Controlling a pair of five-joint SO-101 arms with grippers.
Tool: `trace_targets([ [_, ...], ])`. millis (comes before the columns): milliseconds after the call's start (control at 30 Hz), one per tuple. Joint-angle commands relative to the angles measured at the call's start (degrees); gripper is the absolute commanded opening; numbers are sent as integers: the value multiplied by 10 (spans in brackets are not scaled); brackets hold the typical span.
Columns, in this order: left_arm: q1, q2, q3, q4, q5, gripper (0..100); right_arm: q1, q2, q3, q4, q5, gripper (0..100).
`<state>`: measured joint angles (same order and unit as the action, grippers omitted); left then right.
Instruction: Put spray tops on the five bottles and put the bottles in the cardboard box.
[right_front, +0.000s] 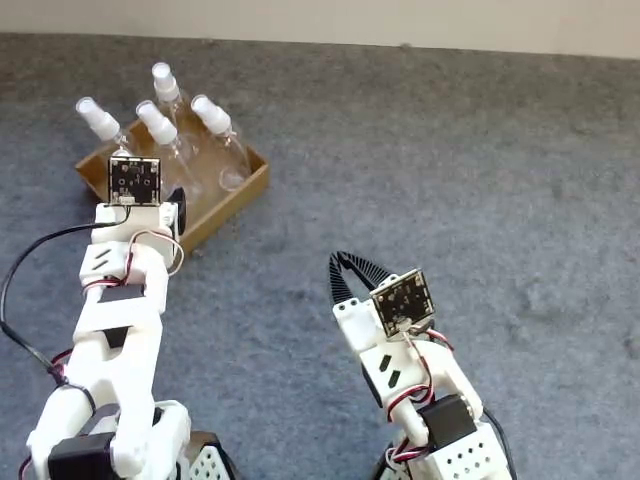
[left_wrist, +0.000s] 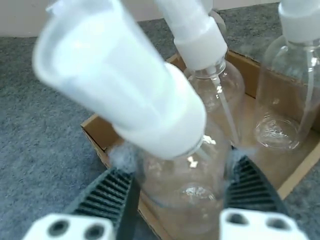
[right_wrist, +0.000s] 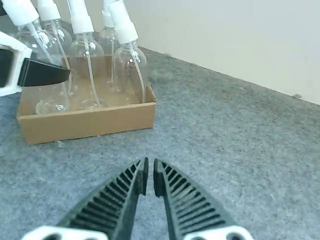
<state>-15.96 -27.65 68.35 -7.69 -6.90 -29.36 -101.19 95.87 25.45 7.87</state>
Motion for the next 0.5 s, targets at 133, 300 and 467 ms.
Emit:
trace_targets([
  [133, -6, -1, 3, -2, 8, 109, 7, 0, 60, 1, 6, 21],
  [300, -6, -1, 6, 3, 8, 109, 7, 0, 60, 1, 6, 21],
  [467, -6, 7, 7, 4, 8, 109, 7, 0, 60, 1, 6, 21],
])
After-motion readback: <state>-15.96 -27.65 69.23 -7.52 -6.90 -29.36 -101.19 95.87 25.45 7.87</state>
